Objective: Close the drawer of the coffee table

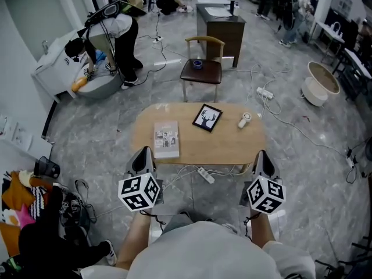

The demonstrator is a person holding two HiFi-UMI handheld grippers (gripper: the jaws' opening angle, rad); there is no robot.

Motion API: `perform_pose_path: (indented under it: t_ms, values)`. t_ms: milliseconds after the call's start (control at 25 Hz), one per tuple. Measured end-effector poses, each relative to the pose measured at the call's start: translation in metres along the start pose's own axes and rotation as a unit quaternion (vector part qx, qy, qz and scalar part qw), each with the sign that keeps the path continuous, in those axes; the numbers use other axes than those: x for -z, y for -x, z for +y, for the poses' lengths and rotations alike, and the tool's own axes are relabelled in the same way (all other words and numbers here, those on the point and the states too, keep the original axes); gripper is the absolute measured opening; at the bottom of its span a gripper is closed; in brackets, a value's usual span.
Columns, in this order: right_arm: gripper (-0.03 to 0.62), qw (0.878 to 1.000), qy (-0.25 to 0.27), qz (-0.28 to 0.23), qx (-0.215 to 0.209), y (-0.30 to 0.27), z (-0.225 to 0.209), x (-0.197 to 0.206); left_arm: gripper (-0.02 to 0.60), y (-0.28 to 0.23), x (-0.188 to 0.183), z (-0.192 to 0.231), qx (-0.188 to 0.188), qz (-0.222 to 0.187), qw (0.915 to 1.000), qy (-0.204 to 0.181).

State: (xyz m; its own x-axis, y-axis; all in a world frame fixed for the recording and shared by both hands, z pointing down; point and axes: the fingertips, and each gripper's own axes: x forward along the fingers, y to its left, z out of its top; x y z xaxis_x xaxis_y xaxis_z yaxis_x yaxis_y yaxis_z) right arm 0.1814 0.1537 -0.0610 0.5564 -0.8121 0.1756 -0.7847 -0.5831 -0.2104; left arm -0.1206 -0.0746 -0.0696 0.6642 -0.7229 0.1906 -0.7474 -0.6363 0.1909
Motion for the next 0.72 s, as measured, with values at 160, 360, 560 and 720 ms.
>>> perform_pose_path:
  t_ms: [160,360,560,720]
  values:
    - [0.000,1.000,-0.001,0.001,0.005,0.0003,-0.0007,-0.0004,-0.005,0.0005,0.0010,0.0034,-0.005,0.001,1.0000,0.008]
    - [0.001,1.000,0.007,0.004,0.013,0.0017,0.0019,0.0053,-0.005,0.0014,0.0062,0.0076,-0.008,0.002,0.9999,0.012]
    - [0.000,1.000,0.006,-0.001,0.016,0.0016,0.0022,0.0020,-0.005,0.0004,0.0078,0.0087,-0.009,0.005,0.9998,0.015]
    - [0.000,1.000,0.004,-0.002,0.012,-0.0016,-0.0002,0.0025,-0.005,-0.0018,0.0084,0.0089,-0.012,0.004,0.9998,0.016]
